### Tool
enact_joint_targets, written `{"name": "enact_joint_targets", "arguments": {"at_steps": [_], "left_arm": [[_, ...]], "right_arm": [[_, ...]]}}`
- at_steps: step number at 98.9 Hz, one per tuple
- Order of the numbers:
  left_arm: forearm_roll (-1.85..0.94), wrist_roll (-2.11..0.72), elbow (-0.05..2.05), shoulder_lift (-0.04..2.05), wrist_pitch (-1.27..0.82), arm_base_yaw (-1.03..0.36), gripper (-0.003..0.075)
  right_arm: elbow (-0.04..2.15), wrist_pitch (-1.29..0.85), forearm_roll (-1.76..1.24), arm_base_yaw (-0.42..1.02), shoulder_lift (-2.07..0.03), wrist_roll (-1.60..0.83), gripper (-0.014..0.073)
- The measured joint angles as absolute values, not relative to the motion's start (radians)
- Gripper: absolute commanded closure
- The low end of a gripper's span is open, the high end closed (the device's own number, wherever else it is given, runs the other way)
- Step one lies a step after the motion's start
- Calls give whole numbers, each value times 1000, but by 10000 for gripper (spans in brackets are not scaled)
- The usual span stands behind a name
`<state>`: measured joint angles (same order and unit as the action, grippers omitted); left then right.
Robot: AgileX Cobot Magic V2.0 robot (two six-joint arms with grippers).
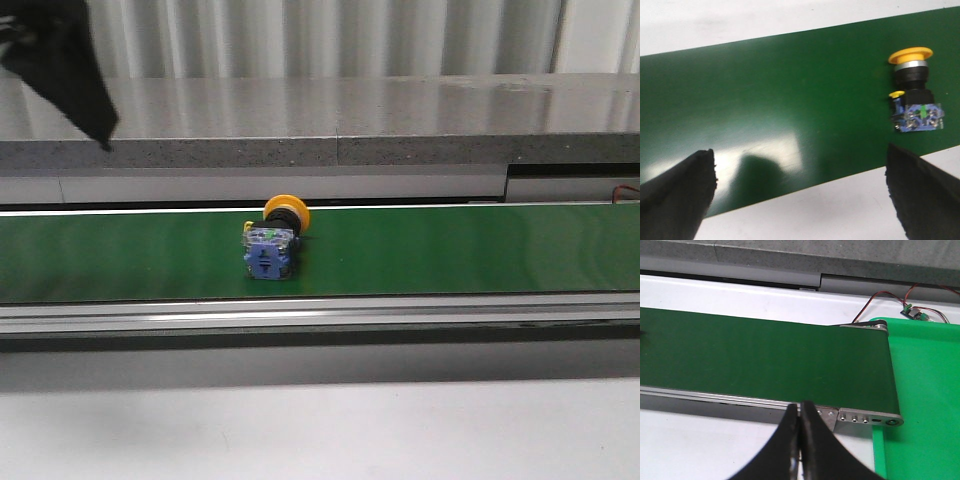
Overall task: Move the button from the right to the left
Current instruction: 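Lower the left gripper over the button and close on it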
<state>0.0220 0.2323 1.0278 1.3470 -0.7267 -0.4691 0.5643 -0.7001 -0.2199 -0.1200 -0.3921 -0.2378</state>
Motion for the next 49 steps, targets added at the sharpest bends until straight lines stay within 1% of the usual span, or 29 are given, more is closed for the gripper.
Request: {"name": "enact_joint_targets", "arguments": {"at_steps": [22, 49], "left_arm": [[88, 285, 1155, 1516, -719, -569, 60], [94, 292, 1252, 1649, -710, -610, 60]], "right_arm": [[564, -700, -220, -120, -392, -238, 661], [564, -702, -220, -120, -392, -238, 661]]}}
